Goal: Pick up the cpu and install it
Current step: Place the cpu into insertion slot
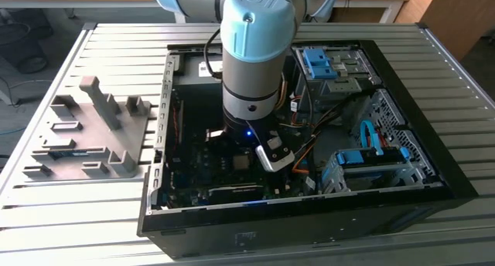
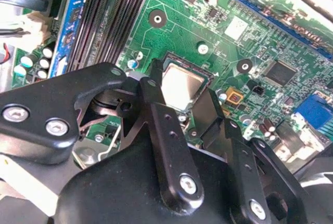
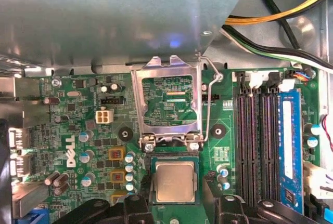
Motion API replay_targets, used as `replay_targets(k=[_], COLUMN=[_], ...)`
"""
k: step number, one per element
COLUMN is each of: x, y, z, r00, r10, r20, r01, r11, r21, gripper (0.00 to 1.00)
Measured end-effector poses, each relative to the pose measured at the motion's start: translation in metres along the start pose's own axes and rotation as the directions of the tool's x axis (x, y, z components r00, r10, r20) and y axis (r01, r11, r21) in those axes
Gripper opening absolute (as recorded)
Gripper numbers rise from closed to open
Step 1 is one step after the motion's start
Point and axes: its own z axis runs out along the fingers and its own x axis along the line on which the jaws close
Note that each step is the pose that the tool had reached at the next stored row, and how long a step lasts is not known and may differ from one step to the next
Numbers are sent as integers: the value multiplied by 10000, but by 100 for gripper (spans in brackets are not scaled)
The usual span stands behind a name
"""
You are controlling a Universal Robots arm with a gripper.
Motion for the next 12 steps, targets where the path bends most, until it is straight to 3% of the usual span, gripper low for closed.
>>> replay_targets(k=[12], x=[7], y=[2], z=[26], r00=[10000], r10=[0], r20=[-16], r01=[0], r11=[10000], r21=[1], gripper=[51])
